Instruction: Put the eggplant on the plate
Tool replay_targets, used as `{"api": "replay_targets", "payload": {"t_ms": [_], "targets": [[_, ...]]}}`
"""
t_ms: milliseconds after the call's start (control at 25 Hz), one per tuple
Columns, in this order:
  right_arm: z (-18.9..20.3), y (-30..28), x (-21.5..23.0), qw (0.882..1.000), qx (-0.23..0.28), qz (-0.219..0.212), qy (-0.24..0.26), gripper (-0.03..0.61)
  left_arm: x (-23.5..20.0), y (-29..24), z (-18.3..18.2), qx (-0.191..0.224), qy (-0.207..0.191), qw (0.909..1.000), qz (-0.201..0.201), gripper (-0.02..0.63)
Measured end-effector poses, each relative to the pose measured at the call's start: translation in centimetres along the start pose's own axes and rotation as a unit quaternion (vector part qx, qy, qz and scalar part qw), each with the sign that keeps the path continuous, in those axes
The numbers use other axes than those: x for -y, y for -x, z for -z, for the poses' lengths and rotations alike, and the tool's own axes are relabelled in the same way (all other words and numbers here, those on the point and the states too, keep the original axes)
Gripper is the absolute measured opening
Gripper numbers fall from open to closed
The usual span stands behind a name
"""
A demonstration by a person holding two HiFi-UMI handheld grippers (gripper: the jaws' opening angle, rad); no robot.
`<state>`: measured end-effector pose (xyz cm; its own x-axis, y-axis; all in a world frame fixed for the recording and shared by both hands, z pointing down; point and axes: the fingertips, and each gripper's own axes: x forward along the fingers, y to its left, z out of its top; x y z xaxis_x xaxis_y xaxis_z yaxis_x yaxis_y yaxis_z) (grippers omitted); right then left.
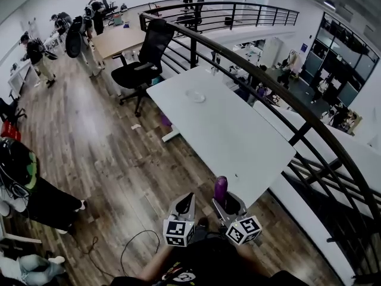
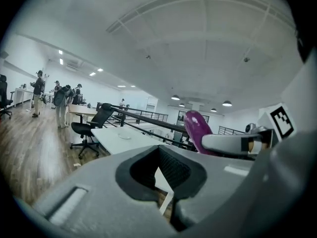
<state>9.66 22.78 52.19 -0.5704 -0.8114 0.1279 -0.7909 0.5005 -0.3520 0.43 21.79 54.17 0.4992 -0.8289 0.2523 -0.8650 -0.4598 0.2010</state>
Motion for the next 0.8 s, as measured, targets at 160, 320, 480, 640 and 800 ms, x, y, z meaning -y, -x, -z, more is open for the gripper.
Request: {"api": "replay_targets", "payload": {"t_ms": [160, 320, 480, 640, 800], "targets": [[-2.1, -5.0, 3.6, 1.0, -0.001, -0.025, 0.013, 0.21, -0.8, -6.4, -3.6, 0.02, -0.033, 0.9992, 0.003, 0.005], [-3.4, -7.4, 5.7, 0.999, -0.012, -0.047, 0.013, 0.21, -1.4, -9.2, -5.1, 0.021, -0.045, 0.9987, -0.016, 0.005], [-4.0, -9.8, 6.9, 0.998, -0.026, -0.056, 0.007, 0.21, -3.2, -11.1, -5.4, 0.006, -0.04, 0.9987, -0.032, 0.005], [-4.6, -15.5, 8.7, 0.998, -0.044, -0.055, 0.001, 0.21, -7.5, -15.5, -6.6, -0.009, -0.035, 0.9988, -0.032, 0.005], [-6.1, -22.8, 11.2, 0.998, -0.05, -0.041, 0.003, 0.21, -13.1, -21.0, -8.5, -0.021, -0.024, 0.9992, -0.026, 0.005]]}}
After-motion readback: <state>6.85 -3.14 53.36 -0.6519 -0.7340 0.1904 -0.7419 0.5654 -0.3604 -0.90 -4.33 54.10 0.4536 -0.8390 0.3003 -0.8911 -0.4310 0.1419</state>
